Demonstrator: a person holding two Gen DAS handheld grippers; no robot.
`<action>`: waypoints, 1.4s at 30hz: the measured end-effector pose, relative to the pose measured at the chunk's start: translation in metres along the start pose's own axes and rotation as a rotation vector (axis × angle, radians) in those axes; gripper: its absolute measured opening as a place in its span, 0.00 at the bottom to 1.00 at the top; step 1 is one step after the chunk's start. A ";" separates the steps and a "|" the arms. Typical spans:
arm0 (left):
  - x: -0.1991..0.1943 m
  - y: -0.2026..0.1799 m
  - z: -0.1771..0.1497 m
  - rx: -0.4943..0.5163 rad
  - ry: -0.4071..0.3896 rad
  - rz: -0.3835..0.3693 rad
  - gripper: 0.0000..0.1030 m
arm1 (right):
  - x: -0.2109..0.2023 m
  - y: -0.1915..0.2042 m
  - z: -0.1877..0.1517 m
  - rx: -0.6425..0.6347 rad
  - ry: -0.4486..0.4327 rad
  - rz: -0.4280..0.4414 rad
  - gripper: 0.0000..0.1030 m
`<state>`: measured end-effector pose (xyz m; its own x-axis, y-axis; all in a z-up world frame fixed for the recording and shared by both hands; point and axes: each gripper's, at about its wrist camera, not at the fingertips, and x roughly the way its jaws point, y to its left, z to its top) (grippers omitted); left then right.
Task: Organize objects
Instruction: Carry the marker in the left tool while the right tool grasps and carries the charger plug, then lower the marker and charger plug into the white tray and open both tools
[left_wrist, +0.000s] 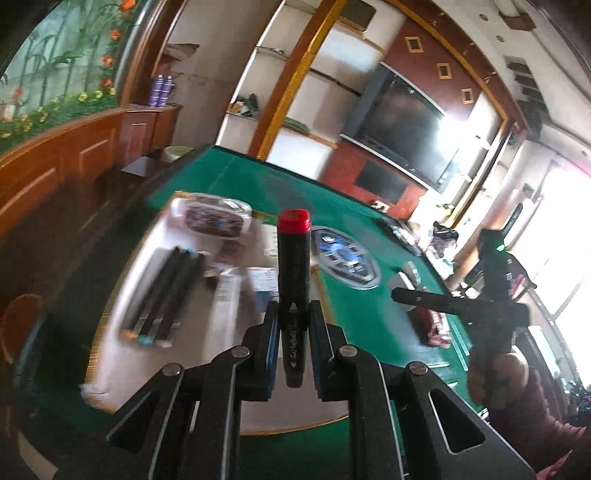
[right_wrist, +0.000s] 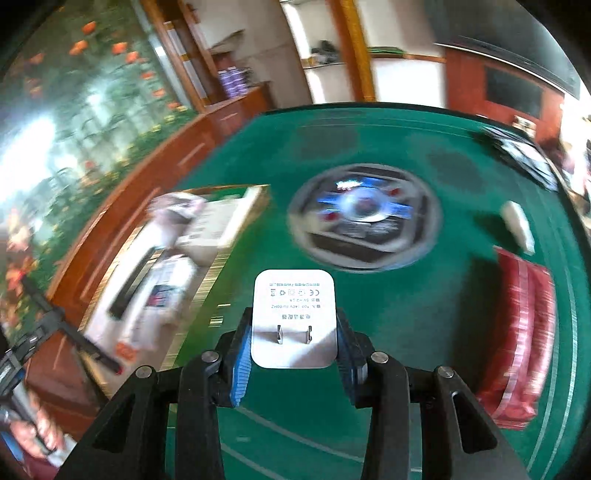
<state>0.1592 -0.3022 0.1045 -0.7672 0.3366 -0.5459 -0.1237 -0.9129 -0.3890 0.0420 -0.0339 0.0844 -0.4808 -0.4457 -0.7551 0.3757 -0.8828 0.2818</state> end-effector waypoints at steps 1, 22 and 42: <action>-0.001 0.005 0.000 0.001 0.015 0.011 0.14 | 0.003 0.009 0.000 -0.009 0.008 0.023 0.42; 0.096 0.041 -0.008 -0.044 0.245 0.104 0.14 | 0.098 0.105 0.006 -0.175 0.162 -0.018 0.42; 0.062 0.053 -0.002 -0.081 0.052 0.135 0.77 | 0.096 0.118 -0.009 -0.183 0.208 -0.074 0.42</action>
<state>0.1064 -0.3293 0.0479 -0.7395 0.2258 -0.6341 0.0307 -0.9298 -0.3668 0.0471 -0.1802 0.0398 -0.3461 -0.3244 -0.8803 0.4914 -0.8620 0.1244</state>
